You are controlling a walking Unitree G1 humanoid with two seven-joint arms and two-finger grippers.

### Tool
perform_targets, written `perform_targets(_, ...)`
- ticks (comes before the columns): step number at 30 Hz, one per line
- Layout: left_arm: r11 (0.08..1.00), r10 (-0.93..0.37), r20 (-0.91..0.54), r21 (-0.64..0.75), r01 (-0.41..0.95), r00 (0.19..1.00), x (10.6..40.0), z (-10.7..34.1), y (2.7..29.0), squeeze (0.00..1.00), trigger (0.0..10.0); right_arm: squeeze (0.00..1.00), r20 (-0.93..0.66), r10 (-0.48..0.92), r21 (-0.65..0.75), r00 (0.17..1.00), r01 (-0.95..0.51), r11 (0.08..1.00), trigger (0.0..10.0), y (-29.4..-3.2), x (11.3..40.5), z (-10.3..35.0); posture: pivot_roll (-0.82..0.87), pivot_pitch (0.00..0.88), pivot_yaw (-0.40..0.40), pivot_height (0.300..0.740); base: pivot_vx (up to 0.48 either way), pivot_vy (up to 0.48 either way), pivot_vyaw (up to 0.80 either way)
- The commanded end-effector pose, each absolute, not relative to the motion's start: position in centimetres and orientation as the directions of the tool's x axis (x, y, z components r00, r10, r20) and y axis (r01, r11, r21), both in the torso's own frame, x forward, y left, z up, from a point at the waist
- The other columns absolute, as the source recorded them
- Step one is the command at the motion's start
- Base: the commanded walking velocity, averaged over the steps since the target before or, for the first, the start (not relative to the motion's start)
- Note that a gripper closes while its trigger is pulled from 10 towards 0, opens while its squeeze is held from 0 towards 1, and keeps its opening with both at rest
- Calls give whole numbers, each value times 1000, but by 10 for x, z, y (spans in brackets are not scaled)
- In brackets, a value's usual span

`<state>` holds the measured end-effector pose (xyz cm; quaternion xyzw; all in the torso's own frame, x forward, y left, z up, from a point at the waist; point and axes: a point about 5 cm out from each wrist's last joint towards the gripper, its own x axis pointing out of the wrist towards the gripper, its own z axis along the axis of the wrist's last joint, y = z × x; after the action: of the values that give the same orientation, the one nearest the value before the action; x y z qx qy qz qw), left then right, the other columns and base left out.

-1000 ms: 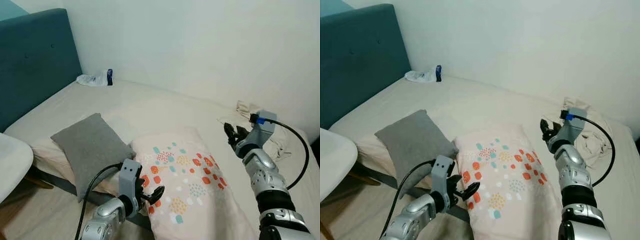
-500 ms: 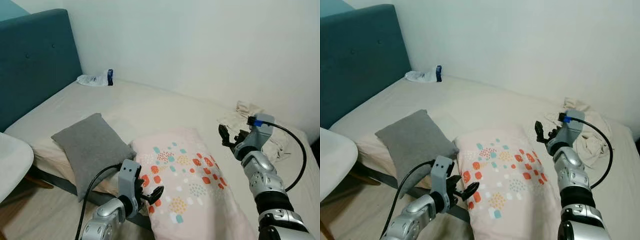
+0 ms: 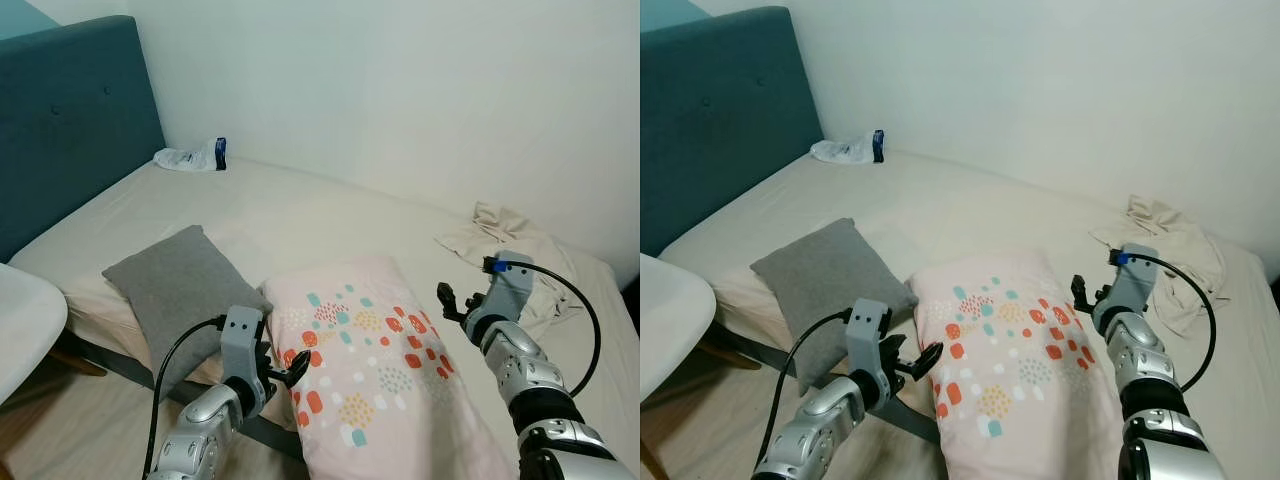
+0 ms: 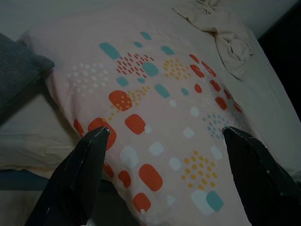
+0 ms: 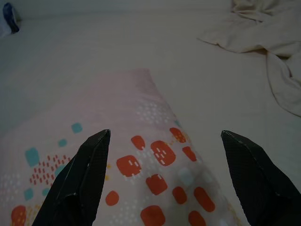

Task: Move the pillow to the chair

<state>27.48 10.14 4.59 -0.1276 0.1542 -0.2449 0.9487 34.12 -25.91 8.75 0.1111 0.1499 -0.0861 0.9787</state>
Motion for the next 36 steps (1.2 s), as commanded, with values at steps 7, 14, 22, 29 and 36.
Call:
perform_targets(7,850,-494,-237,-333,408,837,271,42,103,0,10000,0,-326,-163,203,931,237,950,10000,-263,339,84,62,44,-73,655,0,0,0)
perform_targets(14,851,-495,-248,-333,407,833,267,40,104,0,10000,0,-336,-160,212,928,240,947,10000,-262,338,79,68,51,-73,625,0,0,0)
perform_targets(22,842,-514,-262,-339,420,817,261,37,105,0,10000,0,-331,-167,233,929,252,939,10000,-263,334,74,77,61,-63,595,0,0,0)
perform_targets(29,836,-535,-294,-325,443,792,253,31,109,0,10000,0,-324,-179,267,929,271,925,10000,-267,331,71,82,72,-54,595,0,0,0)
perform_targets(36,832,-542,-306,-332,445,783,244,31,111,0,10000,0,-367,-154,357,917,292,887,10000,-263,313,44,99,110,-37,570,0,0,0)
